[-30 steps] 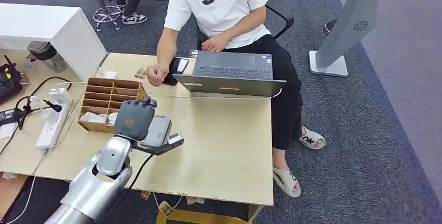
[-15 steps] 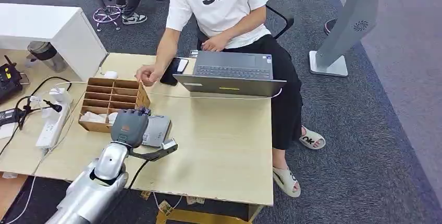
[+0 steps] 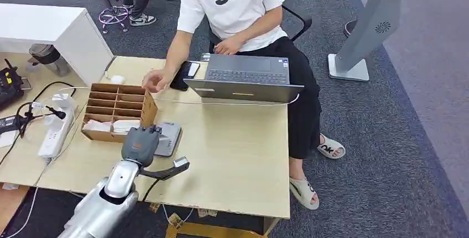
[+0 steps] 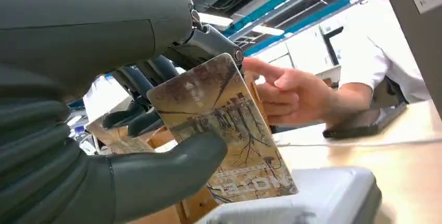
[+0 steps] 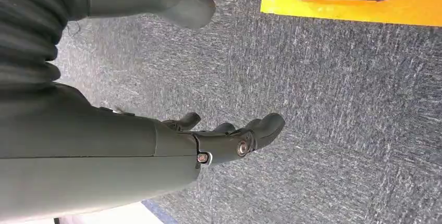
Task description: Pass the card to the sensor for recognition and then transmit it.
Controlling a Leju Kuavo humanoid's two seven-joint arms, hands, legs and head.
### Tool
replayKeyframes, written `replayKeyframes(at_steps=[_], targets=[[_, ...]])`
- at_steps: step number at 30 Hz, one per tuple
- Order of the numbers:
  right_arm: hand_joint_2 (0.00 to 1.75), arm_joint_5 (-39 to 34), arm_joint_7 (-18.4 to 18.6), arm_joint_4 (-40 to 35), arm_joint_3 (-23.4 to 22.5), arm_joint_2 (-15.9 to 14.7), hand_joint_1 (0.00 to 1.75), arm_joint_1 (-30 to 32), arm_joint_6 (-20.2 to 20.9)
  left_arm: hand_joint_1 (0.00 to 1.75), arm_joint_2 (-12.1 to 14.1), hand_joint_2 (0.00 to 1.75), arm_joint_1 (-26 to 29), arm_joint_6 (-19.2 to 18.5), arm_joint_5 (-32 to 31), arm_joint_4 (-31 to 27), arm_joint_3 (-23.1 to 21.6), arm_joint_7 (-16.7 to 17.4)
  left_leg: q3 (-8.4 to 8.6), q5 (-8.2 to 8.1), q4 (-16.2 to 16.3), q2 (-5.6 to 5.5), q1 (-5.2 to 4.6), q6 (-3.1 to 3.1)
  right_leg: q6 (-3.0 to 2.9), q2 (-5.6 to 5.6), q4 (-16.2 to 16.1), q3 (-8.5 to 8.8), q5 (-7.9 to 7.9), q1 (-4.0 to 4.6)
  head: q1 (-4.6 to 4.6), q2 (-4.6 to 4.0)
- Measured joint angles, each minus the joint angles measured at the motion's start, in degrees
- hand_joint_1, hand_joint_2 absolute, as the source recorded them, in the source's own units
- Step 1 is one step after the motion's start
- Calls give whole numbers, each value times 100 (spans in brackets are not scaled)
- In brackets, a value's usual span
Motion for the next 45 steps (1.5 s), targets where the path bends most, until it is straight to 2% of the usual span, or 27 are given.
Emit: replayKeyframes(at_steps=[13, 20, 25, 32, 45], targets=[[175, 20, 0, 0, 0, 0, 0, 0, 11, 175, -111, 175, 38, 92, 0, 260, -28, -4, 2, 4, 0, -1, 0, -2, 0, -1, 0, 2, 1, 0, 2, 0], [175, 22, -2, 0, 0, 0, 0, 4, 0, 175, -92, 175, 7, 184, 107, 168, -7, -92, 3, 9, 0, -1, 0, -5, 0, -1, 0, 2, 5, 0, 2, 0], [175, 33, 0, 0, 0, 0, 0, 11, -9, 175, 44, 175, -168, -31, 367, -342, 123, -240, 0, 12, 0, -1, 1, -3, -2, -1, 1, -2, 9, 1, 2, 0], [175, 98, 44, 0, 0, 0, 0, 18, -11, 175, 381, 175, -812, -315, 343, -983, 330, -293, -1, 16, 0, -1, 1, -2, -4, -2, 3, -2, 12, 2, 0, 0], [175, 144, 122, 0, 0, 0, 0, 14, -15, 175, 651, 175, -1455, -468, 168, -1270, 422, -256, -4, 19, 0, 0, 1, -3, -7, -1, 3, -6, 14, 1, 2, 0]])
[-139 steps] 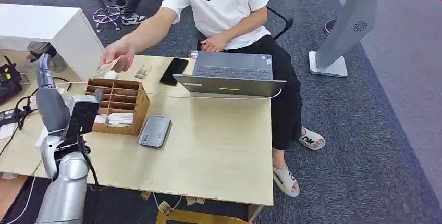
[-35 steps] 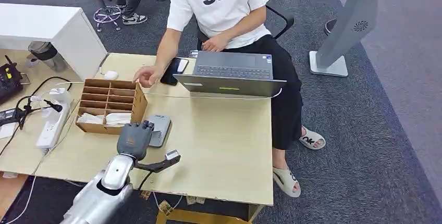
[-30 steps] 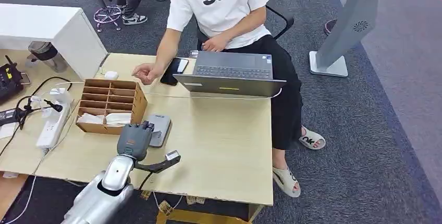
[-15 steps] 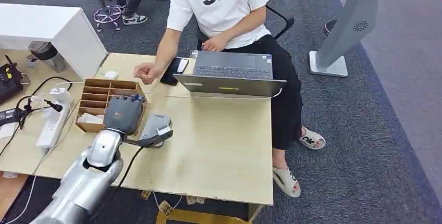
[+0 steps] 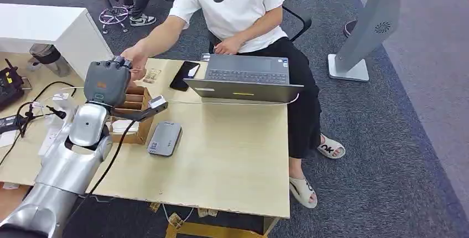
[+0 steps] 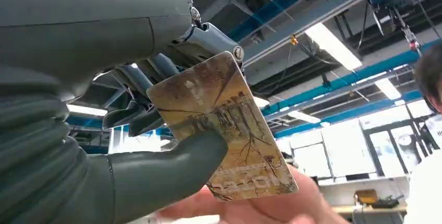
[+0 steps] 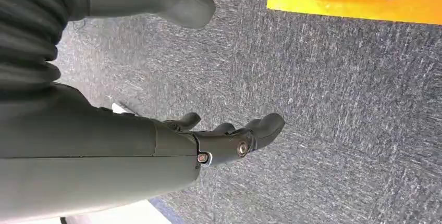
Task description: Pass the card to the sensor for recognition and then transmit it.
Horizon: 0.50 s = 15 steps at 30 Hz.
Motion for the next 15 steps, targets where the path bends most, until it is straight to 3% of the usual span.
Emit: replayKeyframes(at_steps=[5, 6, 7, 15], targets=[[175, 7, 15, 0, 0, 0, 0, -4, 0, 175, -18, 175, -36, 52, -35, -70, -2, 0, 0, 0, 0, 0, 0, 0, 0, 0, 0, 0, 0, 0, 0, 0], [175, 7, 13, 0, 0, 0, 0, -6, 0, 9, -28, 175, -36, 66, -42, -70, -2, 0, 0, 0, 0, 0, 0, 0, 0, 0, 0, 0, 0, 0, 0, 0], [175, 4, 13, 0, 0, 0, 0, -9, 0, 0, -37, 175, -34, 85, -50, -70, -2, 0, 0, 0, 0, 0, 0, 0, 0, 0, 0, -1, 0, 0, 0, 0], [175, -20, 13, 0, 0, 0, 0, -16, 0, 0, -149, 175, 18, 398, -135, -162, -7, 61, 0, 1, 0, 0, 0, 1, 1, 0, 0, 0, 1, 0, 0, 0]])
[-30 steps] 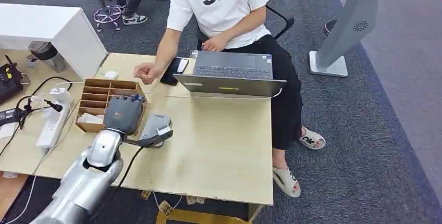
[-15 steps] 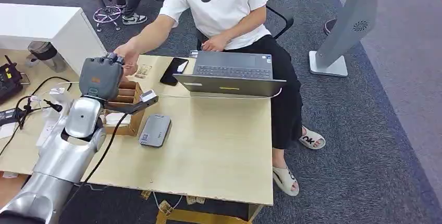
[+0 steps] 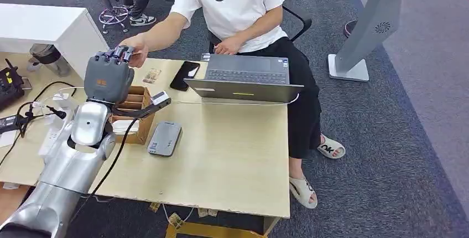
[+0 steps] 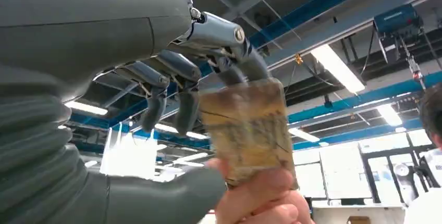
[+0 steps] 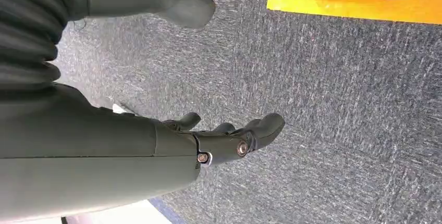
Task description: Pass the card to the sensor for recognition and then transmit it.
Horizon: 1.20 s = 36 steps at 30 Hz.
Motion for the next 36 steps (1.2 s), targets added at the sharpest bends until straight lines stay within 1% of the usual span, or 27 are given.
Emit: replayKeyframes(at_steps=[7, 9, 10, 11, 12, 14, 15, 16, 20, 24, 26, 28, 30, 36], targets=[[175, -2, 0, 0, 0, 0, 0, 0, 2, 0, -2, 175, 3, 7, 0, -4, 0, 2, 0, 0, 0, 0, 0, 0, 0, 0, 0, 0, 0, 0, 0, 0], [175, -33, -2, 0, 0, 0, 0, 0, 0, 0, -44, 175, 67, 35, -7, -81, -2, 2, 0, 0, 0, 0, 0, 0, 0, 0, 0, 0, 0, 0, 0, 0], [175, -96, -4, 0, -2, 0, 0, 0, 7, 0, -83, 175, 142, -699, 0, -195, -18, 66, 0, 0, 0, 0, 0, 0, 0, 0, 0, -1, 0, 0, -2, 0], [175, -155, -4, 0, -18, 0, 0, 2, 9, 0, -98, 175, 221, -1251, 134, -295, -74, 66, 0, 0, 0, 0, 0, 0, 0, 1, 0, -1, 0, 0, 0, 0], [175, -258, -15, 0, -85, 0, 0, 5, 7, 0, -11, 175, 551, -1870, 381, -632, -287, 103, -3, -1, -1, 7, 0, 0, 0, 5, 0, -2, 0, 0, 0, 0], [175, -288, 9, 0, -140, 0, 0, 16, 7, 0, 155, 175, 729, -2249, 648, -841, -393, 59, -4, -1, -1, 7, 0, -1, -1, 6, 0, -5, 0, 0, 0, 0], [175, -304, 24, 0, -153, 0, 0, 21, 7, 0, 269, 175, 822, -2363, 803, -942, -448, 35, -4, -1, -1, 7, 1, -1, -1, 7, 0, -7, -1, 0, -2, 0], [175, -319, 52, 0, -172, 0, 0, 25, 7, 0, 382, 175, 911, -2422, 918, -1048, -478, -7, -5, -1, -2, 7, 1, -2, -2, 8, 0, -7, -1, 0, -2, 0], [175, -336, 61, 0, -238, 0, 0, 33, -2, 0, 791, 175, 1307, -2487, 1112, -1477, -568, 11, -6, -2, -3, 8, 1, -2, -2, 8, 0, -9, -2, 1, 0, 0], [175, -389, 59, 0, -306, 0, 0, 36, -9, 0, 1143, 175, 1728, -2527, 1246, -1846, -579, 98, -8, -2, -4, 7, 2, -2, -2, 7, 0, -9, -2, 1, 0, 0], [175, -404, 59, 0, -332, 0, 0, 37, -9, 0, 1277, 175, 1925, -2516, 1320, -1976, -577, 149, -9, -2, -4, 6, 1, -2, -2, 7, 0, -9, -2, 1, 0, 0], [175, -402, 66, 0, -348, 0, 0, 39, -9, 0, 1366, 175, 2123, -2498, 1318, -2074, -566, 216, -8, -2, -4, 5, 1, -2, -2, 6, 0, -9, -2, 1, 0, 0], [175, -393, 72, 0, -365, 2, 0, 40, -9, 0, 1401, 175, 2279, -2492, 1283, -2111, -527, 265, -9, -2, -3, 5, 0, -2, -1, 6, 0, -9, -2, 1, -2, 0], [175, -369, 70, 0, -387, 2, 0, 41, -9, 0, 1451, 175, 2487, -2494, 1266, -2113, -400, 306, -9, -1, -3, 3, 1, -2, -1, 3, -1, -8, -1, 1, -2, 0]])
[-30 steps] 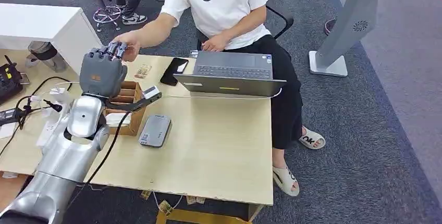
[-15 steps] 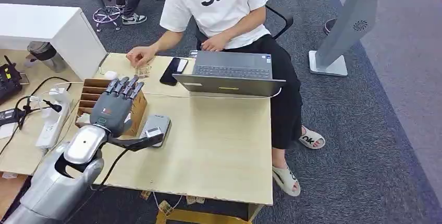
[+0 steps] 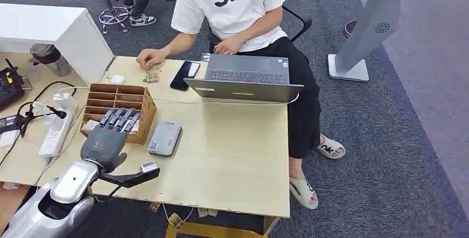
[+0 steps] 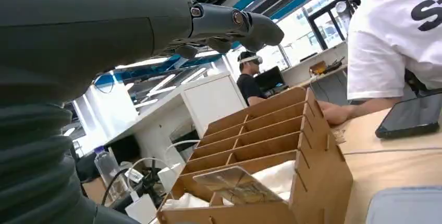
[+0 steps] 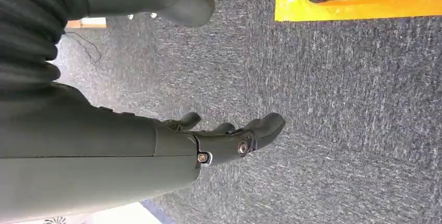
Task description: Pass the card to the sensor for recognition and then transmit it.
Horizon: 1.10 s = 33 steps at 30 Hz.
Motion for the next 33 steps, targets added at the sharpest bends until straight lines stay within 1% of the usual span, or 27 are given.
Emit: replayKeyframes(at_steps=[7, 33], targets=[[175, 0, 0, 0, -2, 0, 0, -1, 0, 0, 2, 175, 73, 0, 0, 0, 31, 0, 0, 1, 0, -1, 0, 0, 0, -2, 0, 0, 0, 0, 2, 0], [175, 2, -2, 0, -7, 0, 0, 0, 0, 0, 4, 175, 79, 0, 0, 0, 39, 0, -1, 1, 0, -2, 0, 0, 0, -2, 0, 0, 0, 0, 2, 0]])
